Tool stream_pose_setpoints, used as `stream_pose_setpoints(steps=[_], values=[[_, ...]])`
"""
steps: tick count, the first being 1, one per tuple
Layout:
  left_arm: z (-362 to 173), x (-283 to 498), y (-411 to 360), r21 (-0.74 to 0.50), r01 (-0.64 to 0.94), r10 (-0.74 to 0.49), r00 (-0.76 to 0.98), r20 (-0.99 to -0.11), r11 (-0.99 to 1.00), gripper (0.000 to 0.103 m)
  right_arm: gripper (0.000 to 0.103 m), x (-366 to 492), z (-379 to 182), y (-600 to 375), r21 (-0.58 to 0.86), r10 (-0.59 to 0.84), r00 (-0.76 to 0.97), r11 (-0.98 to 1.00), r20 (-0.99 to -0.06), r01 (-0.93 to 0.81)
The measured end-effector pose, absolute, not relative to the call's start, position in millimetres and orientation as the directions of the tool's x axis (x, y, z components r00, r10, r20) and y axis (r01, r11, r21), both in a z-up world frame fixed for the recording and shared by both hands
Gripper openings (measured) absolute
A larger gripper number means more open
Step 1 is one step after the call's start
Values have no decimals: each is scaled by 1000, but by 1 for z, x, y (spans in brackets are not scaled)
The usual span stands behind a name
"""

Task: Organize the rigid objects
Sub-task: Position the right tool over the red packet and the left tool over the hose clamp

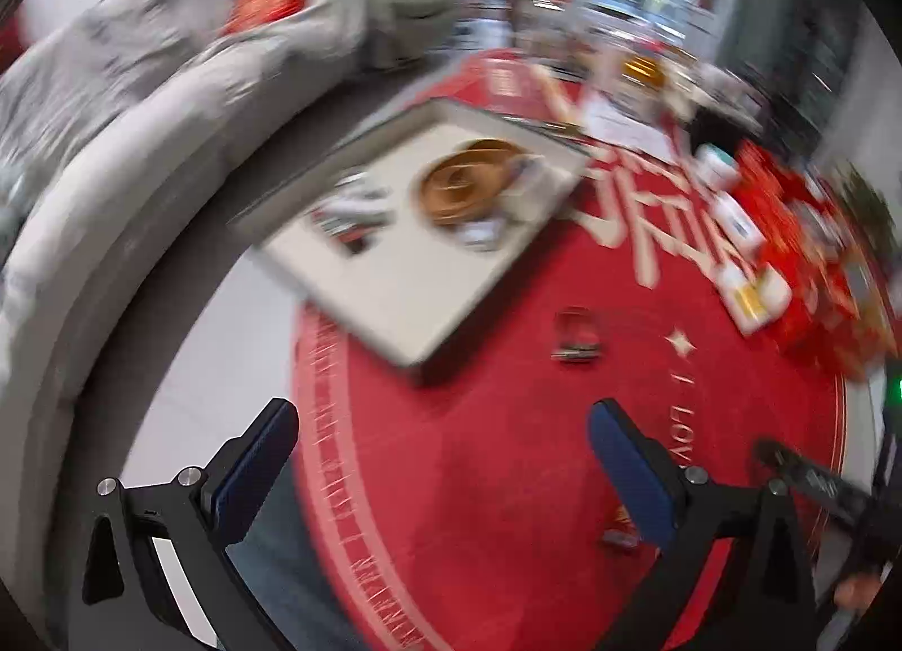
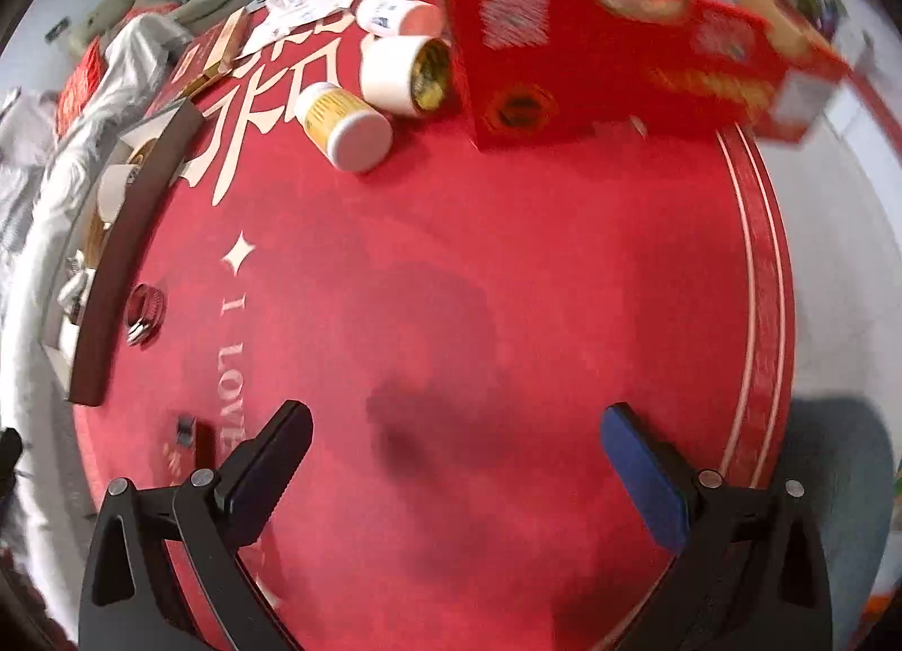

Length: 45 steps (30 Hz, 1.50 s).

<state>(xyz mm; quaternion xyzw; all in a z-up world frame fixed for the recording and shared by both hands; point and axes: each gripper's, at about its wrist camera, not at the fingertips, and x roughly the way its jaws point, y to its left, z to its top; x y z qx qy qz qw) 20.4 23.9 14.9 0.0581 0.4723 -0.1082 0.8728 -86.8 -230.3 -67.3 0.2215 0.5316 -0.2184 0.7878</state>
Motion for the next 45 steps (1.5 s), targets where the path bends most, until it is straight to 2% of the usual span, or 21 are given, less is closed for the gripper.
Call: stream_pose_setpoints(steps=[5,12,18,24,27,45], values=[[-15,20,-14,52,380,-161,507,-846,923,103,103,-68,-77,-235,57,-187,353,813,-917,579],[-52,40,0,-25,286,-157,448,-880,958,103,103,-65,-79,-233,34,-234,384,817,-893,576],[-73,47,-32,6,341,-154,442,-883,940,103,103,-56,-82,-227,-23,-288,389,828,-875,560],[-75,50,-35,-7,369,-217,531,-819,930,103,103,-48,-84,-228,-27,-317,445,837,-838,547],[-75,51,-36,-6,369,-215,529,-821,929,103,103,-48,-86,-228,-25,-346,489,835,-801,550],[-73,51,-38,-6,370,-216,528,-821,929,103,103,-44,-86,-228,-26,-346,489,835,-801,550]])
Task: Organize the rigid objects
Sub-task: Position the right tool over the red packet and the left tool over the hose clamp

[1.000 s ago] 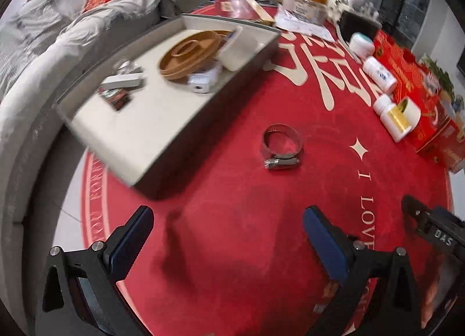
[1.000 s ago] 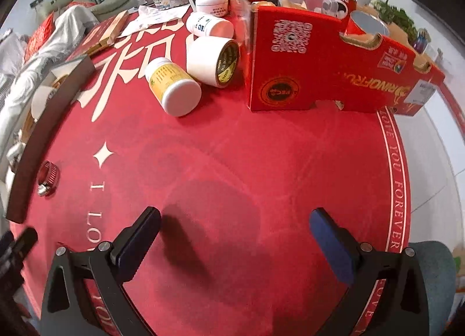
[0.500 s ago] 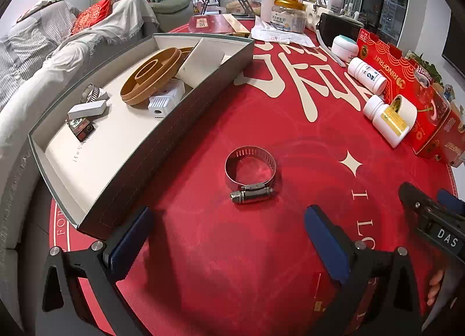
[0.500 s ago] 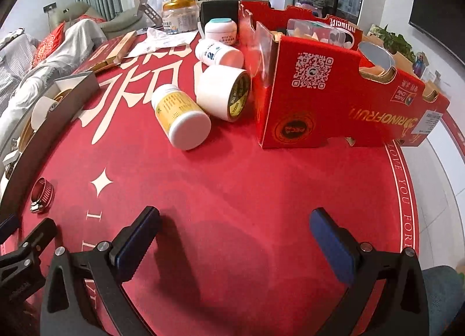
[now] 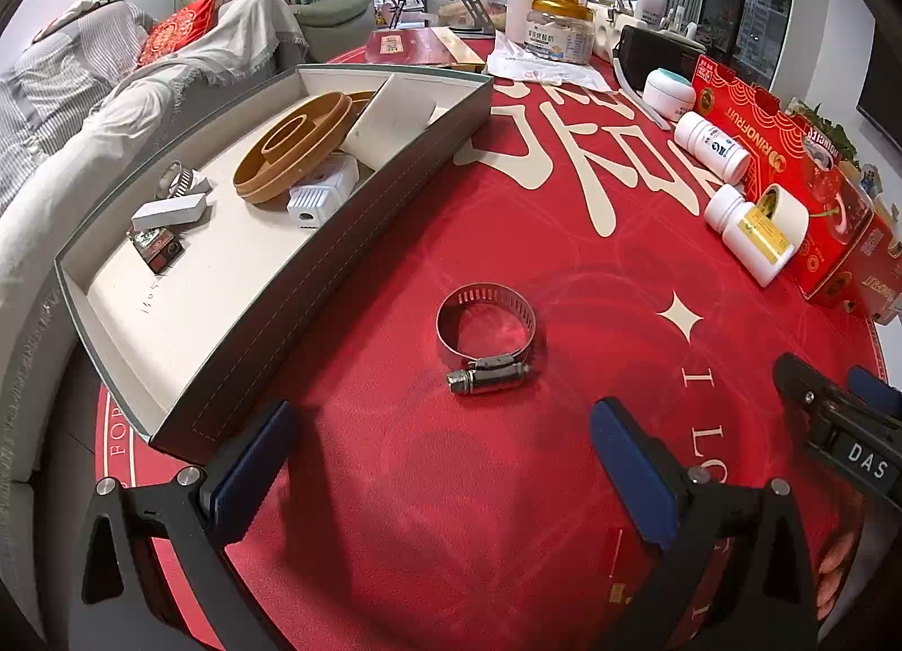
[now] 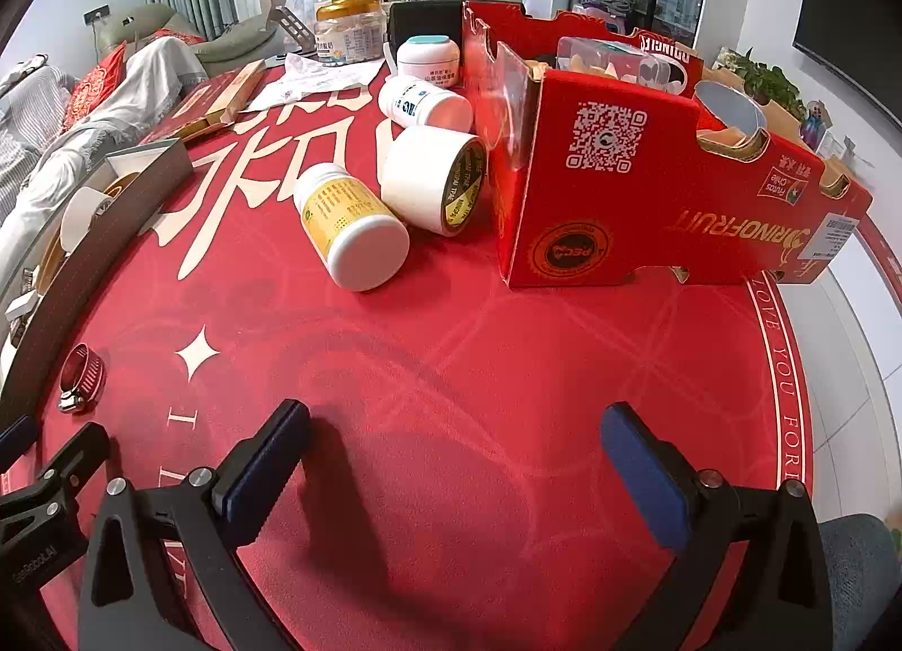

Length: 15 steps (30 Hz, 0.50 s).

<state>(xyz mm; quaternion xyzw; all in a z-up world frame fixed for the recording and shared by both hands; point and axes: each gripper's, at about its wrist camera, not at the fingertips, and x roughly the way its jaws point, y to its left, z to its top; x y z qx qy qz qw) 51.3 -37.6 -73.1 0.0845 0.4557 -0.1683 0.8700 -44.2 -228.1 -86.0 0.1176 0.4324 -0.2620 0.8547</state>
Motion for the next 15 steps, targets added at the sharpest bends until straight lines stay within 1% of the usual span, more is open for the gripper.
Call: stream_pose_setpoints(steps=[7,10,11,15], values=[[-73,51,-38,-6,370,-216,529,-821,929,103,103,-44,-86,-228,-31,-346,484,837,-804,546],[-73,51,-38,-6,370,-216,529,-821,929,103,103,-40,-80,-234,-45,-299,400,845,-867,533],[-73,51,-38,-6,370,-216,529,-821,929,103,103,-41,-75,-234,-50,-296,382,842,-876,537],[-74,51,-38,-5,369,-215,529,-821,929,103,103,-52,-43,-232,-16,-260,408,859,-875,511]])
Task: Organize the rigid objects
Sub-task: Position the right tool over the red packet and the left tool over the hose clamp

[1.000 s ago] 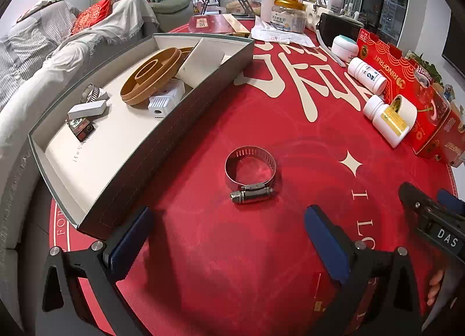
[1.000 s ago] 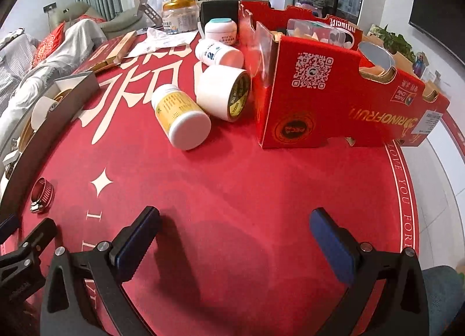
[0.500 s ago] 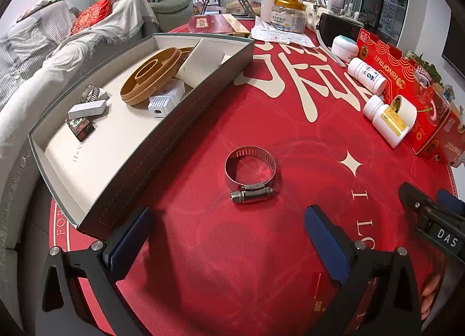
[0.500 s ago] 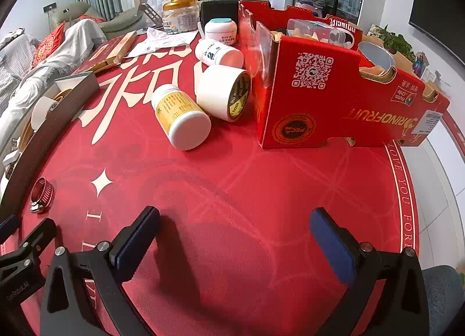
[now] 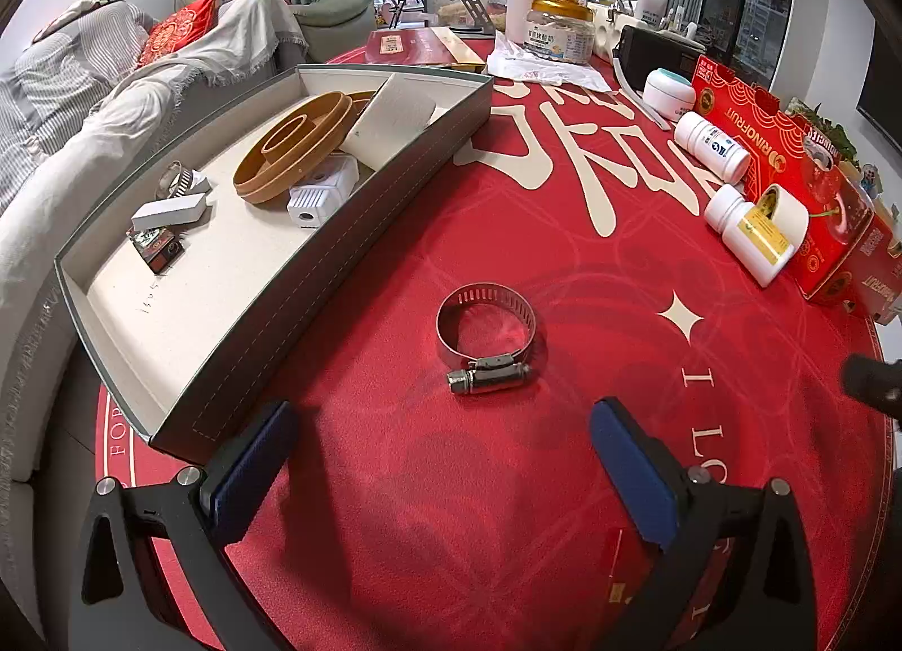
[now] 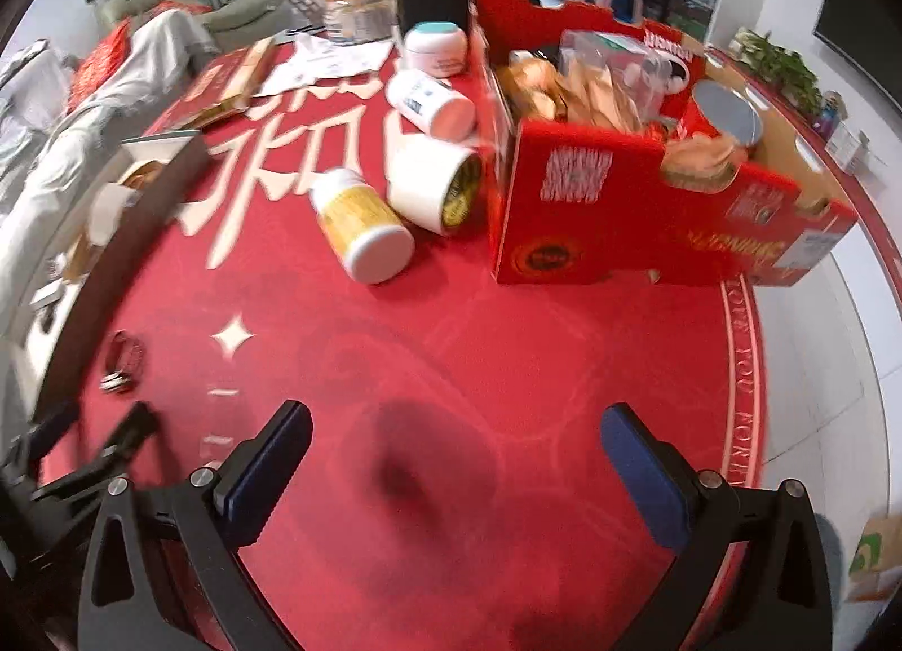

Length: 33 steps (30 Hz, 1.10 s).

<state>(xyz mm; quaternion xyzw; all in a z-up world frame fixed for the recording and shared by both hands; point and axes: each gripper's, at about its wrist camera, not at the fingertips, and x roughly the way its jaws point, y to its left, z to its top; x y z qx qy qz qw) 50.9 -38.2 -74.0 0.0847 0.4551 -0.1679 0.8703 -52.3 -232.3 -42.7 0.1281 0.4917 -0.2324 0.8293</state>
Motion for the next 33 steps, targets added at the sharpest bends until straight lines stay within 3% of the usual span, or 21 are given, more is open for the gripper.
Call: stream_pose_setpoints(steps=[7,11,17,20,25,33], values=[[-64,52,-33,-2,421,-209,446,-870,907,103,103,-61,-24,-224,10,-195,336,852,-921,524],[-27,42,-14,18,391,-199,507,-839,920,103,103,-65,-14,-212,15,-187,347,863,-919,504],[5,47,20,-134,314,-262,412,-873,940,103,103,-53,-20,-189,138,-18,353,900,-935,412],[6,46,35,-144,282,-245,367,-897,949,103,103,-46,-27,-167,133,30,340,949,-940,285],[-3,38,55,-150,260,-235,335,-913,954,103,103,-37,-48,-110,44,66,331,996,-941,-73],[-10,43,66,-149,238,-220,307,-926,960,103,103,-20,-80,-63,-88,81,327,877,-942,-472]])
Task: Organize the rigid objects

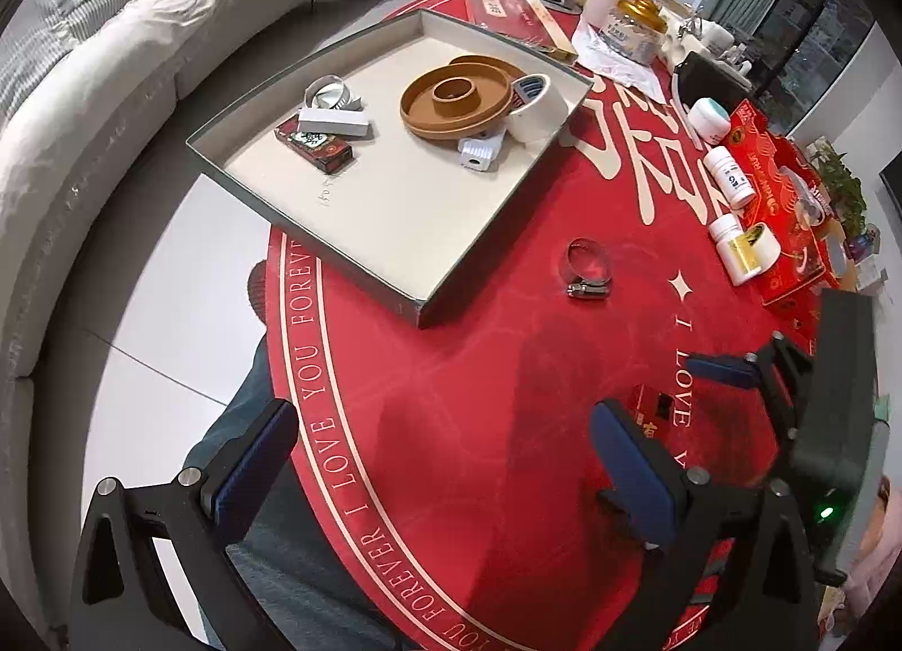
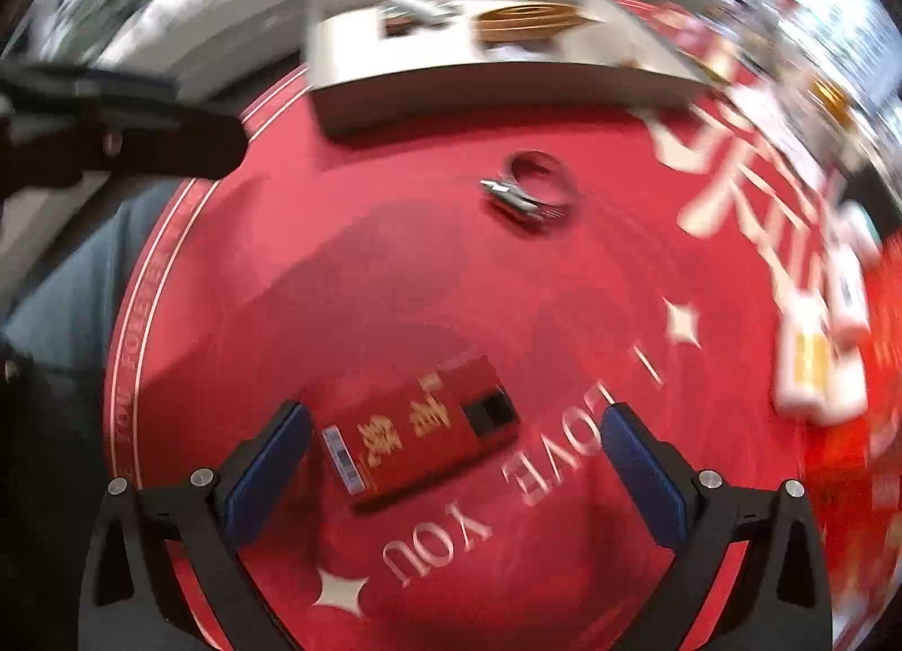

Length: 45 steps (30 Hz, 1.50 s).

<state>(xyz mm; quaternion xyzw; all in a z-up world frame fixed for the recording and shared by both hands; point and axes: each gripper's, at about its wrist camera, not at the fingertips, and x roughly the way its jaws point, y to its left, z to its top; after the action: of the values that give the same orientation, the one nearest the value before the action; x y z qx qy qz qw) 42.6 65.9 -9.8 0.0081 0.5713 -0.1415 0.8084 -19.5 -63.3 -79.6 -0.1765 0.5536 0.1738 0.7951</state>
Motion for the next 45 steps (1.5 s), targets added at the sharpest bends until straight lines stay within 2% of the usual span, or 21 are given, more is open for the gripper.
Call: stream_pose_setpoints(steps=[2,4,6,11,16,19,24,27,31,32,34,35,36,40,45], values=[[-10,47,66,-149,236,-218,304,-927,960,103,102,-16,-85,-57,-82,95,307,852,-947,-517],[-9,52,66,-162,234,-229,297,-927,959,103,95,-14,-87,-57,-41,128,280,850,-952,-526],[-9,57,61,-173,244,-241,285,-928,954,103,74,-16,-82,-60,-42,127,292,860,-948,-509],[-8,63,24,-158,297,-246,289,-925,942,103,73,-30,-77,-82,-75,56,316,918,-947,-389],[-20,74,-40,-60,373,-195,334,-922,926,103,73,-49,-59,-151,-16,-5,361,999,-933,-27],[-38,88,-65,10,382,-140,364,-921,924,103,74,-57,-52,-170,5,-25,365,997,-931,83],[-70,105,-77,48,368,-82,331,-940,929,103,74,-64,-43,-181,46,-12,366,987,-930,151],[-72,109,-72,-5,349,-126,325,-937,937,103,74,-65,-43,-185,78,5,372,981,-928,180],[-73,114,-75,-1,363,-117,297,-948,932,103,74,-66,-35,-187,122,32,384,969,-923,213],[-73,116,-78,-3,373,-114,276,-954,928,100,74,-65,-33,-186,130,36,388,967,-921,218],[-67,115,-78,-5,379,-122,285,-951,925,80,74,-64,-26,-183,132,32,401,966,-916,224],[-62,113,-77,-6,384,-131,301,-945,923,49,74,-64,-22,-182,126,25,406,966,-914,225],[-59,112,-76,-6,394,-135,300,-944,919,38,74,-65,-18,-180,121,18,411,966,-911,227],[-48,104,-62,-52,380,-168,280,-945,924,38,74,-68,-5,-177,119,6,426,964,-905,239],[9,80,-36,-101,363,-241,364,-900,926,38,74,-64,14,-171,98,-31,462,962,-886,254]])
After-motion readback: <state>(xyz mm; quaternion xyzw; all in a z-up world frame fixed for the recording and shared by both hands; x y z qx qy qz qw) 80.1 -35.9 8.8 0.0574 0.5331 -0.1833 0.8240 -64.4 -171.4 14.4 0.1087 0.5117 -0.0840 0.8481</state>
